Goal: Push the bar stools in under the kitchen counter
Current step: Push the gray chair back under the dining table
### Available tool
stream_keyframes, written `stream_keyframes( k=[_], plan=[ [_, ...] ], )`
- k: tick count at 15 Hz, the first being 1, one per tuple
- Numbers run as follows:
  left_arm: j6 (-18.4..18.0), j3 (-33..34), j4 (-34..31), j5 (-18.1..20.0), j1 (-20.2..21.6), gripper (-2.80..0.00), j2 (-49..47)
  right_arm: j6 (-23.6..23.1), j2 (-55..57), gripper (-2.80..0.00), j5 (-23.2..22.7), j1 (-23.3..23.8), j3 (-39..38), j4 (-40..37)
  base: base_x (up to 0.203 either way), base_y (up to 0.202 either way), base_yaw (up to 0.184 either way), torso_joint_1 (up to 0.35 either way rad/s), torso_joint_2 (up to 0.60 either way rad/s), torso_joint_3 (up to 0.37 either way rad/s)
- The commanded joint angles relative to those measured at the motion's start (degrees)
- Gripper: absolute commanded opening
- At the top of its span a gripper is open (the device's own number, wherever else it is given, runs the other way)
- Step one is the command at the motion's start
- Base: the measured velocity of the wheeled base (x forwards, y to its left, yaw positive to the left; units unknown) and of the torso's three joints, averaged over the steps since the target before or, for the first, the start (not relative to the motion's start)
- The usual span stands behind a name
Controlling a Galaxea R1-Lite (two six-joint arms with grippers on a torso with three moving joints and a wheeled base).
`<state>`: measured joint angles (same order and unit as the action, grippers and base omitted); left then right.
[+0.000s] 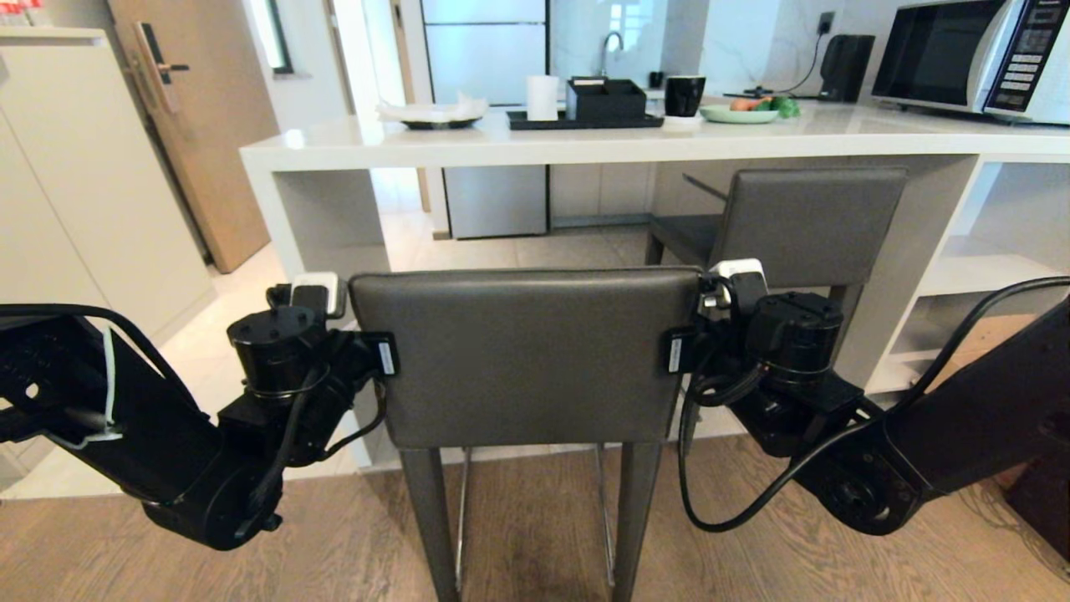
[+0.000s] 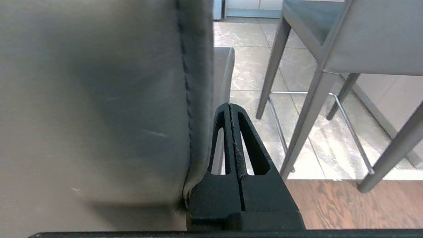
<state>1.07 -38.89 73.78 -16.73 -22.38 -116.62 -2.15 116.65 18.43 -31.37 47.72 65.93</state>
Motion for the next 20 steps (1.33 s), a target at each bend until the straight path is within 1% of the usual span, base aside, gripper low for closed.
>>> stream_keyframes(
  k=[1, 5, 14, 16, 20],
  plan=[
    [0.06, 0.85, 0.29, 0.11, 0.16, -2.8, -0.16, -0.05, 0.3, -2.8, 0.29, 0.4, 0.09, 0.17, 0.0, 0.0, 0.0, 0.0, 0.0, 0.0],
    [0.16, 4.08, 0.4, 0.11, -0.21, -2.8, 1.83, -0.14, 1.09, -2.8, 0.21, 2.3, 3.02, -0.91, 0.0, 0.0, 0.0, 0.0, 0.0, 0.0],
    [-0.11, 4.08, 0.23, -0.06, -0.29, -2.8, 2.18, -0.66, 0.68, -2.8, 0.21, 2.45, 3.61, -1.94, 0.0, 0.0, 0.0, 0.0, 0.0, 0.0],
    [-0.11, 4.08, 0.23, -0.06, -0.38, -2.8, 2.27, -0.93, 0.59, -2.8, 0.21, 2.45, 3.7, -1.94, 0.109, 0.0, 0.001, -0.003, 0.0, 0.006],
    [-0.11, 4.34, 0.23, -0.06, -0.38, -2.8, 2.27, -1.02, 0.68, -2.8, 0.21, 2.45, 3.7, -1.94, 0.187, 0.0, 0.002, 0.002, 0.01, 0.001]
  ],
)
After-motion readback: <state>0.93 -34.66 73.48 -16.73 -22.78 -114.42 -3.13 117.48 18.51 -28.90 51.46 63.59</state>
